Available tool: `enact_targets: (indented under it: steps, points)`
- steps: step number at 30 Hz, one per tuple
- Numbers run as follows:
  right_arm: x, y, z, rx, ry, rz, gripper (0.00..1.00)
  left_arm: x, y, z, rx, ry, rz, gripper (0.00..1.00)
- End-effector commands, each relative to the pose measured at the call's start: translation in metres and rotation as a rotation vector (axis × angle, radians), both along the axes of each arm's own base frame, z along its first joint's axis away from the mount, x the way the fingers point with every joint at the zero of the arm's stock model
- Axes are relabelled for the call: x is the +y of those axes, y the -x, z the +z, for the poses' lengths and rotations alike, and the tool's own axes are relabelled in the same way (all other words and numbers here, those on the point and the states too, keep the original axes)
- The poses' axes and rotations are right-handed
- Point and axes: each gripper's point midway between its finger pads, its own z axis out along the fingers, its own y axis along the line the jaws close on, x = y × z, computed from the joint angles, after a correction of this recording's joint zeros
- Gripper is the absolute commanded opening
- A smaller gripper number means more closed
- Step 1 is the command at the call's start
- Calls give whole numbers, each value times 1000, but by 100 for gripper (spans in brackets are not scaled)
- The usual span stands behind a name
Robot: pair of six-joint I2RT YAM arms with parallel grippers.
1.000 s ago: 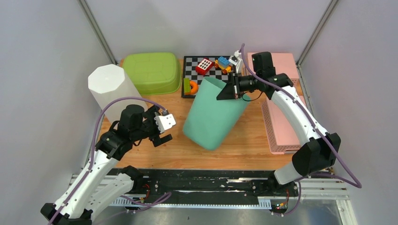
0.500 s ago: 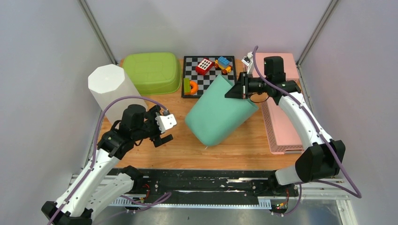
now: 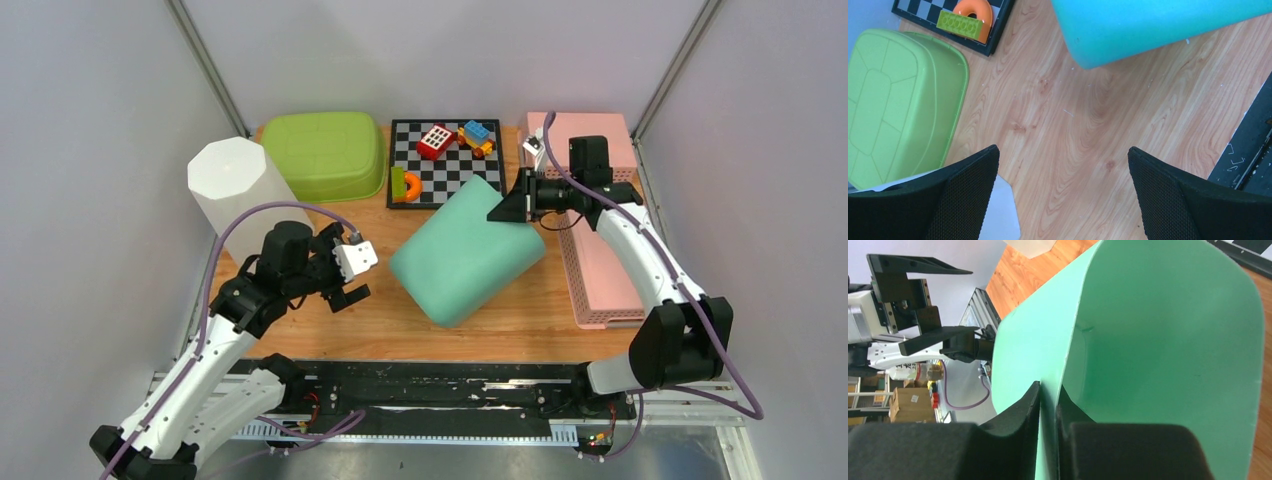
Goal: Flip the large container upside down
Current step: Turn the container upside down at the center of the board.
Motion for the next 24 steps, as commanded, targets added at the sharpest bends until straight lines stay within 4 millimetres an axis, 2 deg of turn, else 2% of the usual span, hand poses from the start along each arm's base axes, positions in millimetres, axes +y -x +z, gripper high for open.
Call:
enact_targets:
  steps: [1, 10, 15, 20, 24]
  points:
    - [-14, 9, -43, 18, 113, 6, 18, -2, -2, -4, 14, 16, 4, 100]
    - [-17, 14, -49, -2, 130, 14, 32, -9, -13, 1, 7, 32, 6, 100]
    - [-21, 14, -46, -41, 140, 14, 42, -17, -13, 0, 2, 26, -51, 100]
    - [-29, 12, -37, -119, 182, 3, 56, -30, -3, -14, 62, 30, -156, 100]
    - [-33, 15, -28, -160, 211, 13, 59, -41, -2, -27, 93, 66, -194, 100]
